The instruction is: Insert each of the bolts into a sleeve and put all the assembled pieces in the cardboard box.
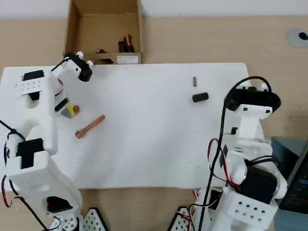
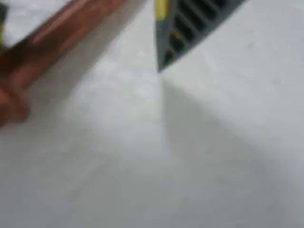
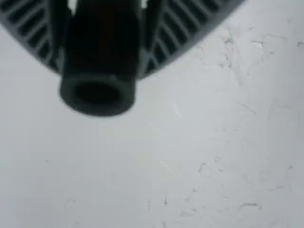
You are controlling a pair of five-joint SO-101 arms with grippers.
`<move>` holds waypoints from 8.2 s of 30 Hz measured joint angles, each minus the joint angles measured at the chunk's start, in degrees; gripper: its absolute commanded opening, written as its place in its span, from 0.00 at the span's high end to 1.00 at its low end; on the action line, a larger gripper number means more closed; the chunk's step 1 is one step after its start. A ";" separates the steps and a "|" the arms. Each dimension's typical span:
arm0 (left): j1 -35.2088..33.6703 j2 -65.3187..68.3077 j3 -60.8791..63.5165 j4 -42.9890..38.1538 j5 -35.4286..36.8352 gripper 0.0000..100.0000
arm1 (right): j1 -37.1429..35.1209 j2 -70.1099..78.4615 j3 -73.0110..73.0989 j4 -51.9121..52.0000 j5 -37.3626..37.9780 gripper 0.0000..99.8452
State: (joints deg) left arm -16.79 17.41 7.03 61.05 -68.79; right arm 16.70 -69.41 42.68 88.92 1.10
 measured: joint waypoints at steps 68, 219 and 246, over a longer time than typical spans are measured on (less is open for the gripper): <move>19.08 -85.80 46.42 -3.87 69.27 1.00 | -17.85 -26.46 14.24 -12.22 -3.34 0.99; 13.98 -121.41 71.74 3.87 75.60 1.00 | -46.51 -34.20 31.65 -19.78 -4.04 0.99; 12.31 -121.32 88.70 -3.69 75.60 1.00 | -43.96 28.66 -18.64 -34.02 -4.04 0.99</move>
State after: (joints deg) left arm -4.48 -103.91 95.74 57.36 6.81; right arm -27.25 -40.75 24.04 54.90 -2.95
